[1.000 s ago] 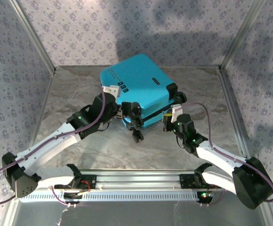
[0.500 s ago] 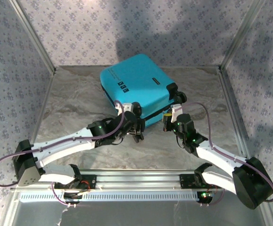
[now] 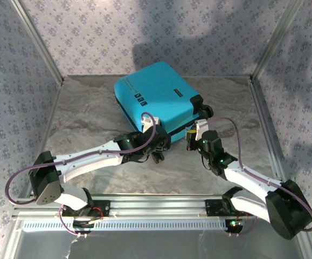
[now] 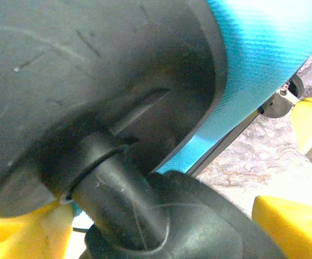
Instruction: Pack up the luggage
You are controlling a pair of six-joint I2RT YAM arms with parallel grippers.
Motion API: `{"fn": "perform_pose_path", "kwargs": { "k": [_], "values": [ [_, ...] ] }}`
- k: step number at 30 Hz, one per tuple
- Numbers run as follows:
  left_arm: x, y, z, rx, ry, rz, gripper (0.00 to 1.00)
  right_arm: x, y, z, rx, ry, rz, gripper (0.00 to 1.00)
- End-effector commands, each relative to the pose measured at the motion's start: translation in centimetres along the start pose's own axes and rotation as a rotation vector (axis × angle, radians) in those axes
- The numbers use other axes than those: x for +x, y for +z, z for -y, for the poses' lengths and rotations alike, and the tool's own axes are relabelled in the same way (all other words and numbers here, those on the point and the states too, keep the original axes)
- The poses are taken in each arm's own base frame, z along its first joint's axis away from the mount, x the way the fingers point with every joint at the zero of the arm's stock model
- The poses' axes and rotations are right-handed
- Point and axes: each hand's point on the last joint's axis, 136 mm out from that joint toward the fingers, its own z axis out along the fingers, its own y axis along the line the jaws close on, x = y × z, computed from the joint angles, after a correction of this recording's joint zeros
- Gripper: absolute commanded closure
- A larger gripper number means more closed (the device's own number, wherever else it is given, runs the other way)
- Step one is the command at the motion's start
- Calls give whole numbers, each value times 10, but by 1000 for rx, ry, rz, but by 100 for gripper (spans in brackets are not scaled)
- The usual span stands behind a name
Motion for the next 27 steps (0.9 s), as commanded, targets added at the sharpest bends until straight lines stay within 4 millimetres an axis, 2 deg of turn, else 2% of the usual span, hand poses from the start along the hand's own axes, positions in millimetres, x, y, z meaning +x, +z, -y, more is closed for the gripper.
{"fn": "perform_pose_path", "kwargs": {
  "k": [1, 6, 9, 16, 21, 27],
  "values": [
    [-17, -3, 4, -11, -5, 51, 26, -6, 1, -9, -32, -21, 3, 100],
    [-20, 2, -8, -53, 5, 56, 63, -5, 3, -6, -16, -33, -1, 100],
    [-24, 0, -21, -82, 12, 64, 73, -5, 3, 2, 17, -45, -2, 100],
    [-42, -21, -46, -83, 38, 116, 84, -13, 0, 34, 103, -21, 12, 100],
    [-52, -41, -72, -78, 23, 150, 86, -19, -2, 56, 167, 0, 20, 100],
    [-59, -57, -94, -23, 0, 149, 87, -24, -6, 70, 216, 9, 36, 100]
  ]
}}
